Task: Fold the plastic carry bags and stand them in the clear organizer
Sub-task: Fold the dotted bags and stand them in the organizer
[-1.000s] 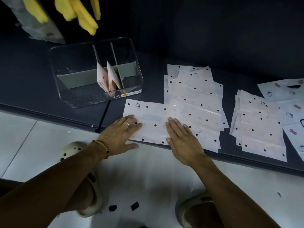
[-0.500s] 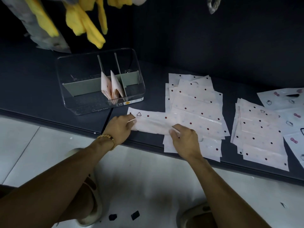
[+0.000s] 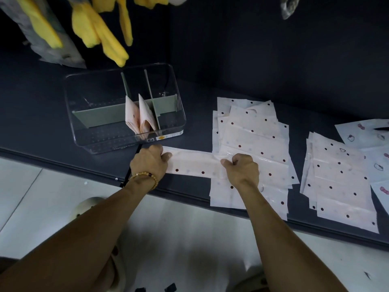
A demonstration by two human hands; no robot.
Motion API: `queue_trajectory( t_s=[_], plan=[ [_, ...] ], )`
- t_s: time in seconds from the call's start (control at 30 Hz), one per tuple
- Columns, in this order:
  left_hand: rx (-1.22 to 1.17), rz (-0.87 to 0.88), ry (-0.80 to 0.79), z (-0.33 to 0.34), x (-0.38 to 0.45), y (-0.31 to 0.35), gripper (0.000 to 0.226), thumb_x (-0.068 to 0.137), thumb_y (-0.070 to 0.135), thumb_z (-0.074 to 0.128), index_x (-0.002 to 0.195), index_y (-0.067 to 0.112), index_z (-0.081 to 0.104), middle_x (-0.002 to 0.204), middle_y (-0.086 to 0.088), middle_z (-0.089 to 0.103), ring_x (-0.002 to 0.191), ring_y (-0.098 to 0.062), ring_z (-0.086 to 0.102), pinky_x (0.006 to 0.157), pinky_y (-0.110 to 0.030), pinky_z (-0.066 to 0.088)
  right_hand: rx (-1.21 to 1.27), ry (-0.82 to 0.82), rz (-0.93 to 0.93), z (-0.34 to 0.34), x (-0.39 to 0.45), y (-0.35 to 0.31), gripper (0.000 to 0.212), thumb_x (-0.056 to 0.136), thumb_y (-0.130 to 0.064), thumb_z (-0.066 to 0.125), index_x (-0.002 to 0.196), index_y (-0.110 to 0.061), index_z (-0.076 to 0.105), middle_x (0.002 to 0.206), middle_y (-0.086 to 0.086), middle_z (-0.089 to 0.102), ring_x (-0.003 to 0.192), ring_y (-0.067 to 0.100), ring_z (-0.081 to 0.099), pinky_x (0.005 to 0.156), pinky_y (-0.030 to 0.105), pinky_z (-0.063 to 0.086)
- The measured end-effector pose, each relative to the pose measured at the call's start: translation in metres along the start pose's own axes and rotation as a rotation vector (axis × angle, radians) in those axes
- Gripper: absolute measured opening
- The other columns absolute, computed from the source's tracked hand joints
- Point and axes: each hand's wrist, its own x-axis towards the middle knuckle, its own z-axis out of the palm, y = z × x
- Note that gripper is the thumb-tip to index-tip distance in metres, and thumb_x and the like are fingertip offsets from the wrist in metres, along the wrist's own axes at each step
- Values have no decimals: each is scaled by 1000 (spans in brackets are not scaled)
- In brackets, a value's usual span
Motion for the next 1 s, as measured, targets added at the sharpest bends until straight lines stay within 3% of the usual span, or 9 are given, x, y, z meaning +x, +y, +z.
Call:
queue_trajectory(
  t_s=[0.2, 0.3, 0.4, 0.47, 0.57, 0.67, 0.73, 0.87, 1.0],
  plan=[
    [79, -34, 46, -8, 0, 8, 36, 88, 49, 58, 101, 15, 56, 95, -12, 62, 89, -35, 62, 68, -41, 50, 53, -38, 81, -3, 4, -5, 28, 85, -41, 65, 80, -14, 63, 81, 5, 69, 81, 24, 64, 69, 28, 49],
    [209, 378, 202, -9, -6, 2, 29, 82, 23, 71, 105, 10, 60, 102, -10, 63, 96, -31, 60, 70, -40, 54, 45, -22, 93, -1, 5, -4, 28, 85, -42, 66, 83, -14, 64, 83, 5, 69, 82, 25, 64, 69, 28, 49],
    [231, 822, 66, 0, -7, -14, 40, 89, 14, 63, 126, 3, 58, 134, -16, 55, 125, -31, 50, 104, -41, 43, 28, -20, 83, -1, 5, -5, 30, 85, -43, 66, 85, -13, 65, 84, 5, 69, 83, 25, 64, 69, 28, 47],
    [213, 797, -90, 5, -7, -26, 52, 100, 28, 40, 147, 7, 30, 155, -7, 24, 144, -22, 21, 118, -30, 16, 1, -15, 76, -1, 3, -6, 31, 86, -44, 65, 88, -12, 65, 84, 5, 68, 84, 26, 64, 68, 28, 47],
    [216, 761, -126, 13, -5, -35, 56, 102, 34, 28, 151, 15, 8, 160, 1, 3, 147, -14, -1, 114, -20, -8, -175, 133, -54, 0, -8, -12, 26, 87, -35, 65, 101, -13, 62, 97, 7, 66, 90, 28, 62, 70, 32, 47],
    [191, 753, -123, 15, -6, -34, 56, 102, 32, 31, 151, 13, 10, 159, -1, 6, 147, -17, 1, 112, -22, -12, -387, 302, -515, 14, -26, -18, 31, 77, -10, 68, 108, -8, 65, 115, 11, 60, 106, 33, 55, 82, 38, 44],
    [182, 751, -113, 16, -6, -34, 55, 102, 31, 32, 151, 13, 12, 159, -2, 9, 147, -18, 3, 114, -24, -10, -359, 273, -748, 37, -41, -33, 37, 77, -8, 69, 113, -4, 66, 130, 16, 56, 121, 34, 51, 94, 42, 44],
    [141, 772, -129, 16, -9, -34, 55, 102, 28, 31, 149, 12, 9, 158, -5, 12, 145, -14, 0, 118, -26, -1, -275, -91, -736, 84, -59, -56, 57, 99, -20, 43, 151, -8, 21, 159, 11, 15, 148, 24, 10, 120, 36, 6],
    [145, 769, -111, 15, -8, -36, 54, 102, 28, 30, 150, 12, 12, 159, -3, 11, 145, -14, 0, 117, -25, -6, -384, -65, -802, 81, -48, -31, 61, 98, -19, 40, 153, -12, 14, 161, 4, 9, 148, 17, 1, 118, 33, -5]
  ],
)
